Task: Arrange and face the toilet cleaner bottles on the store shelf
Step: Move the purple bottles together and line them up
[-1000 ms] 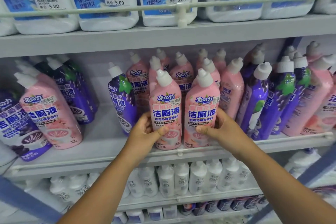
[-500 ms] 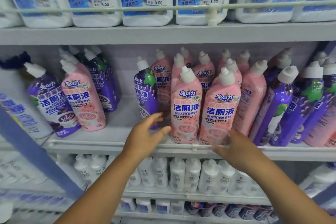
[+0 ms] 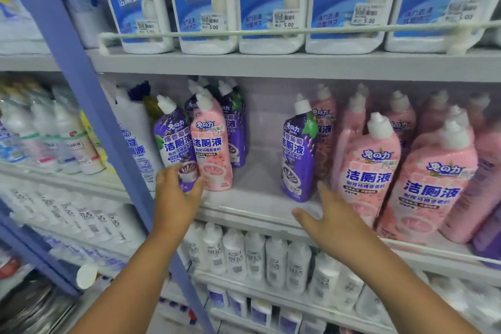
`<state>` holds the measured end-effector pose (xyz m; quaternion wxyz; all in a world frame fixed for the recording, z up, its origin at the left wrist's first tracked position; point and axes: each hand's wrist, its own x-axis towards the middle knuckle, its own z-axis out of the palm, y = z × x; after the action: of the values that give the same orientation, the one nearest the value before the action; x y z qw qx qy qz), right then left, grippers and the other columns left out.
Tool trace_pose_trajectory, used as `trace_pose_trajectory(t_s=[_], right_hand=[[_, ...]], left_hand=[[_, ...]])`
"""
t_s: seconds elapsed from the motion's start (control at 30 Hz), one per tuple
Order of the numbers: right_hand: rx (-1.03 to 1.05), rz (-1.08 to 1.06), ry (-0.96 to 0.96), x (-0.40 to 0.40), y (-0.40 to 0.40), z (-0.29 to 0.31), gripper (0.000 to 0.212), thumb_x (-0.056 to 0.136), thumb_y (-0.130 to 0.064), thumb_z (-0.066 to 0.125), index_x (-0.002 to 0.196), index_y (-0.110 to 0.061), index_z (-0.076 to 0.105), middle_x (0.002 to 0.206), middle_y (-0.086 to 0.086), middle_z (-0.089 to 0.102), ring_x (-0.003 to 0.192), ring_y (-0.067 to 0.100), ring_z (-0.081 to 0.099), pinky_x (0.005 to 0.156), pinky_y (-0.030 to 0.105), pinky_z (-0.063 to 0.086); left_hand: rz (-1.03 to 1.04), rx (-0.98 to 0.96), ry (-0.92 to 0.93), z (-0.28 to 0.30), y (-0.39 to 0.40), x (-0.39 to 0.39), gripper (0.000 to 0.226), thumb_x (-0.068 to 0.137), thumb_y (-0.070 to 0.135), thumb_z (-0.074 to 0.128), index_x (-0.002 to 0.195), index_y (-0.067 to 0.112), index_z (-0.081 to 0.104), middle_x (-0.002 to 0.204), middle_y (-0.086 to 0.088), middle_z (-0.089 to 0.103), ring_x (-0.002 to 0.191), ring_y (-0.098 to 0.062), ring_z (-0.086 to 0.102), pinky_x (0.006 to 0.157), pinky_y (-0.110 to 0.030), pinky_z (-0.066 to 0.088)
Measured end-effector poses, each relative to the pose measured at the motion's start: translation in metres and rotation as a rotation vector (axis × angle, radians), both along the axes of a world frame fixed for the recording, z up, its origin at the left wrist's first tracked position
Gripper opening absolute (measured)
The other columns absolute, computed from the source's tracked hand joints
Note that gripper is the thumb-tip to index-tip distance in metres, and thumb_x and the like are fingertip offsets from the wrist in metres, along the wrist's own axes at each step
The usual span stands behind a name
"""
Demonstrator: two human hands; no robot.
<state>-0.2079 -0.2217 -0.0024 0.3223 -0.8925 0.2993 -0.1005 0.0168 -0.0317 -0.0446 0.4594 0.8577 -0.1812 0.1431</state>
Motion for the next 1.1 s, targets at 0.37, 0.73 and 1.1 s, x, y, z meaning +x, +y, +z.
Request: trace_pose_trajectory(t_s=[0.37, 0.73, 1.1], right_hand=[[0.263, -0.440, -0.601, 0.106, -0.017, -0.032, 0.039, 0.077, -0.017, 0.082, 0.106, -0.028, 0.058, 0.104, 0.005, 0.073, 0.094, 0.025, 0.070, 0.093, 0.042, 0.055], [0.433, -0.212, -0.675, 0.124, -0.011, -0.031, 0.038, 0.082, -0.001, 0.077, 0.116, -0.016, 0.064, 0.099, -0.007, 0.075, 0.082, 0.002, 0.073, 0.077, 0.021, 0.058], [0.506, 0.096, -0.508, 0.170, 0.037, -0.035, 0.049, 0.081, -0.004, 0.079, 0.124, -0.017, 0.060, 0.114, -0.001, 0.076, 0.105, 0.016, 0.072, 0.095, 0.039, 0.057]], left_hand=[[-0.141, -0.230, 0.288, -0.014, 0.015, 0.089, 0.053, 0.085, 0.025, 0.076, 0.132, 0.017, 0.052, 0.116, 0.002, 0.066, 0.104, -0.018, 0.064, 0.086, -0.031, 0.049], [-0.266, -0.291, 0.337, -0.030, 0.019, 0.109, 0.056, 0.092, 0.020, 0.069, 0.137, 0.026, 0.037, 0.128, 0.004, 0.061, 0.107, -0.014, 0.062, 0.093, -0.034, 0.049], [-0.286, -0.284, 0.387, -0.030, 0.020, 0.112, 0.048, 0.095, 0.027, 0.063, 0.137, 0.035, 0.038, 0.123, 0.012, 0.064, 0.105, -0.008, 0.063, 0.085, -0.026, 0.049]])
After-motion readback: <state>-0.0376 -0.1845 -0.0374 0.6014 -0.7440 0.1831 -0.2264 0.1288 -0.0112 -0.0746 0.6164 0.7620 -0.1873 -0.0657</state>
